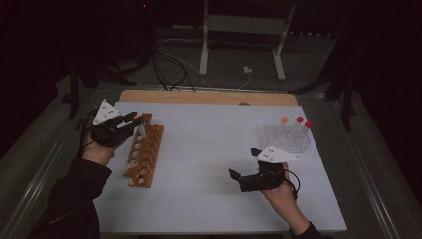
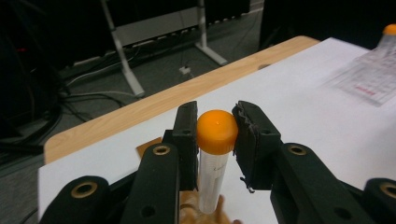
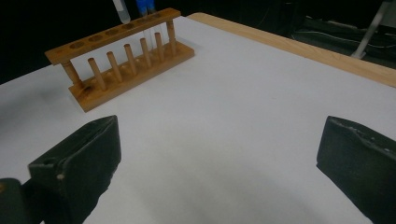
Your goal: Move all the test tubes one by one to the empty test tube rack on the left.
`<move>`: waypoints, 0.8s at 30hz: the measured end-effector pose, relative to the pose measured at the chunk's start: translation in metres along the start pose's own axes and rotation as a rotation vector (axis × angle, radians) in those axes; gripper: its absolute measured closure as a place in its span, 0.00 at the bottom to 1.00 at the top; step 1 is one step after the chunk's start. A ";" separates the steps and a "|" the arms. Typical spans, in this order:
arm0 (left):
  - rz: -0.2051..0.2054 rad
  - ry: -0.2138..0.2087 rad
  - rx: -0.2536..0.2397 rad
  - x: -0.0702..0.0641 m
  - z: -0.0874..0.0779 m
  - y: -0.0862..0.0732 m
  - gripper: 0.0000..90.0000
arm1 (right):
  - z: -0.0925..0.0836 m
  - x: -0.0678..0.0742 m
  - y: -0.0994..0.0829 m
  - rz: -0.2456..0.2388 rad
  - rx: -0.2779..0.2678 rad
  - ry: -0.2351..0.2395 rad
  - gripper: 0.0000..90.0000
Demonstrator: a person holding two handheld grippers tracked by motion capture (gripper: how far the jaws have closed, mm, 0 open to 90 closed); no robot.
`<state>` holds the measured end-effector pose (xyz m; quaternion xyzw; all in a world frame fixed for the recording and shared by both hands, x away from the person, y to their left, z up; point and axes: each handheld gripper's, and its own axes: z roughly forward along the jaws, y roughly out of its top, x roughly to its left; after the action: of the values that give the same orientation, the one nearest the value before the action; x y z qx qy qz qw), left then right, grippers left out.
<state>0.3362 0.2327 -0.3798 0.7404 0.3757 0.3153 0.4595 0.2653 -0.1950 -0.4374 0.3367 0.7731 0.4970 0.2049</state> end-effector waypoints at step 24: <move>-0.087 0.027 0.097 0.010 0.033 -0.048 0.80 | -0.001 -0.003 -0.001 0.008 -0.001 -0.001 0.00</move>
<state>0.3553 0.2411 -0.4352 0.7406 0.4283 0.2865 0.4314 0.2666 -0.1983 -0.4380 0.3398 0.7714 0.4980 0.2036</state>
